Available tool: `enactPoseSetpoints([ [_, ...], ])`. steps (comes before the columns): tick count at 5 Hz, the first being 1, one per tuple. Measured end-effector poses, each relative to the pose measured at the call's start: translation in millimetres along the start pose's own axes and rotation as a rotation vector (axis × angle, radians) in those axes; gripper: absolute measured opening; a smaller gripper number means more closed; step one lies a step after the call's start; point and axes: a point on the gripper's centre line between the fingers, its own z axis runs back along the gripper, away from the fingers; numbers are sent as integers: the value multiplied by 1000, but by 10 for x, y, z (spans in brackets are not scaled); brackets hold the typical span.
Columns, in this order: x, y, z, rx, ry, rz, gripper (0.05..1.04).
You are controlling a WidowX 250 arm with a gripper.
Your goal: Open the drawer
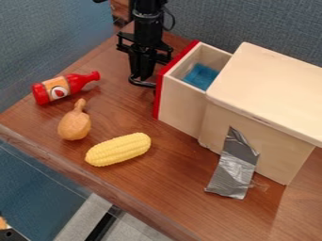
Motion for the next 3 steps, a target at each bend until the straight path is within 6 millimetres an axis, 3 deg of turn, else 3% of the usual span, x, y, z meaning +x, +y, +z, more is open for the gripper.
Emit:
enactPoseSetpoints([
  [3, -10, 2, 42, -16, 55, -47, 144],
])
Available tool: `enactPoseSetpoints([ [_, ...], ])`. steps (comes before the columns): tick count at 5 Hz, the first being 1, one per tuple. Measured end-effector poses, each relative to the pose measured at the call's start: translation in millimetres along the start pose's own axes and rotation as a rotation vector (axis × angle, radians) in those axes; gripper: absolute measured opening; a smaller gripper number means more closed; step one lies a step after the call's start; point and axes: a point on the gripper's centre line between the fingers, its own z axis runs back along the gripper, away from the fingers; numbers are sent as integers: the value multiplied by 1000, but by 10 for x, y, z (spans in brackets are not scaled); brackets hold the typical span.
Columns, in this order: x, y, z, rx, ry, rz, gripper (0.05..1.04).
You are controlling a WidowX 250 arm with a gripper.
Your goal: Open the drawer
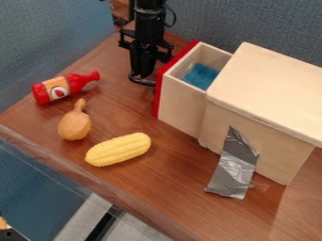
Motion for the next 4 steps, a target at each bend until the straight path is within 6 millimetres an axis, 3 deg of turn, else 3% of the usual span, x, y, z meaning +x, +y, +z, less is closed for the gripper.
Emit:
enactPoseSetpoints([
  [3, -95, 197, -29, 12, 26, 26, 188],
  [4, -124, 234, -31, 8, 36, 13, 415],
])
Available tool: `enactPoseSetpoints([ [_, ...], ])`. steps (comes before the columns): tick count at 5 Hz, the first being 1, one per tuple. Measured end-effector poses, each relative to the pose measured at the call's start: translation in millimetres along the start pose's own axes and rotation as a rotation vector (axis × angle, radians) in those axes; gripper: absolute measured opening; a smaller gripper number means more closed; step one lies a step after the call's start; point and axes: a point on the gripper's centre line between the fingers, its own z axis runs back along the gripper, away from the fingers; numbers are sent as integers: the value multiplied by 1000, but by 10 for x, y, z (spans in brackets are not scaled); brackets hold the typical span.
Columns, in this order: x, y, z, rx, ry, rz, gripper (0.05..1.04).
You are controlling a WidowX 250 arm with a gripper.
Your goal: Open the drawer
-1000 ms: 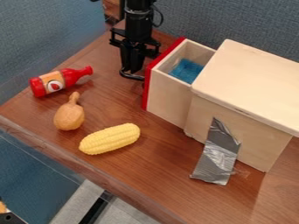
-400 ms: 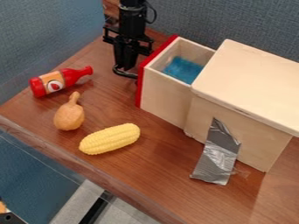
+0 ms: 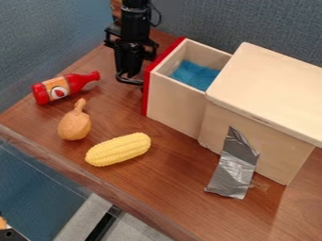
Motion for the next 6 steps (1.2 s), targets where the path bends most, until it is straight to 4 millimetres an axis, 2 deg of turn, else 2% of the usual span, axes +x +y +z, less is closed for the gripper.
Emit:
enactPoseSetpoints([
  [1, -21, 27, 4, -10, 21, -16, 726],
  [2, -20, 11, -8, -17, 24, -27, 989],
  [3, -43, -26, -11, -35, 17, -40, 1005],
  [4, -137, -57, 357, -17, -69, -53, 1001],
  [5, -251, -64, 593, 9, -103, -57, 1001],
  [6, -377, -105, 930, 40, -171, -61, 1001],
])
